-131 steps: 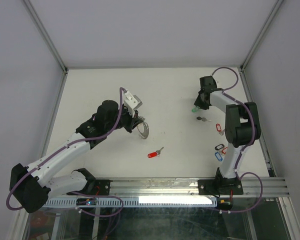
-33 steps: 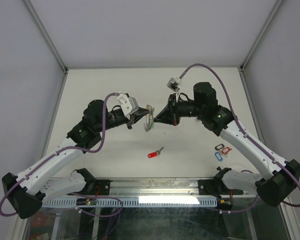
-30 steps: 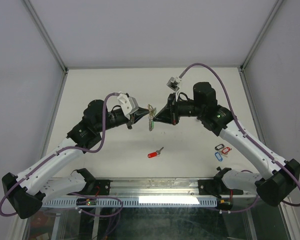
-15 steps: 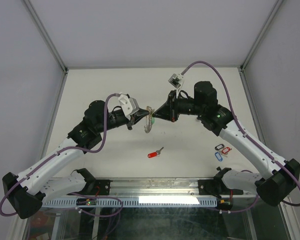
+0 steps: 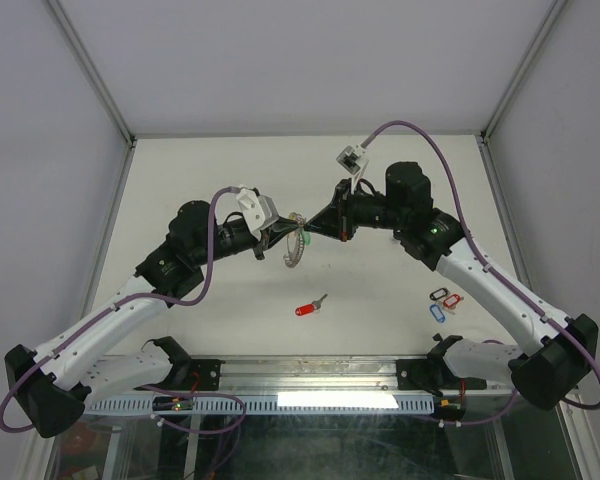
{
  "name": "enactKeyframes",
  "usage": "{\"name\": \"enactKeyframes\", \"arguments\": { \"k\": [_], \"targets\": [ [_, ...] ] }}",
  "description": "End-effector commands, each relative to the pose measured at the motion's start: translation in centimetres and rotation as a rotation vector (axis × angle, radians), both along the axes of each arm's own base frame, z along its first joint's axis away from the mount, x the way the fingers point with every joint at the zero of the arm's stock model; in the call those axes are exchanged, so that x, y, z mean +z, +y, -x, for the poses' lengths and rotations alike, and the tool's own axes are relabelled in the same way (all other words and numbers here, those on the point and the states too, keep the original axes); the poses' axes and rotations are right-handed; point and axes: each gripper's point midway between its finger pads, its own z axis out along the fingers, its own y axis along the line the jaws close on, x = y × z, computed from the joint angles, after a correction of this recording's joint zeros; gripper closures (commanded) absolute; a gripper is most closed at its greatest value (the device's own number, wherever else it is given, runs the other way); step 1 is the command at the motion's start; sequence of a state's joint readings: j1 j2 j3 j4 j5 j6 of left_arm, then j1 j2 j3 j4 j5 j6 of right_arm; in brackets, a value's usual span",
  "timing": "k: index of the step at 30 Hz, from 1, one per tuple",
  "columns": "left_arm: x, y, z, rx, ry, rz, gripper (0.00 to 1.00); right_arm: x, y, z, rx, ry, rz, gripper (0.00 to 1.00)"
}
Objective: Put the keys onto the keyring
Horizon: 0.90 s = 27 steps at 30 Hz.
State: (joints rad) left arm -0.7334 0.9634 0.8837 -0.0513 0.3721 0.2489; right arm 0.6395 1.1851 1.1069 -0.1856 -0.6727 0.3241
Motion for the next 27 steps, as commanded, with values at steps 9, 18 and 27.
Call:
{"name": "enactKeyframes", "arguments": {
  "k": [9, 18, 27],
  "targets": [
    [2.7, -0.1, 0.5, -0.019, -0.081, 0.065, 1.0, 2.4, 0.2, -0.9, -0.042, -0.05, -0.034, 1.0],
    [2.8, 0.0, 0.5, -0.016, -0.084, 0.065, 1.0, 1.9, 0.1, -0.9, -0.044, -0.03, -0.02, 1.0],
    [2.8, 0.0, 0.5, -0.015, -0.084, 0.066, 1.0, 1.9, -0.1, -0.9, -0.061, -0.019, -0.013, 1.0]
  ]
}}
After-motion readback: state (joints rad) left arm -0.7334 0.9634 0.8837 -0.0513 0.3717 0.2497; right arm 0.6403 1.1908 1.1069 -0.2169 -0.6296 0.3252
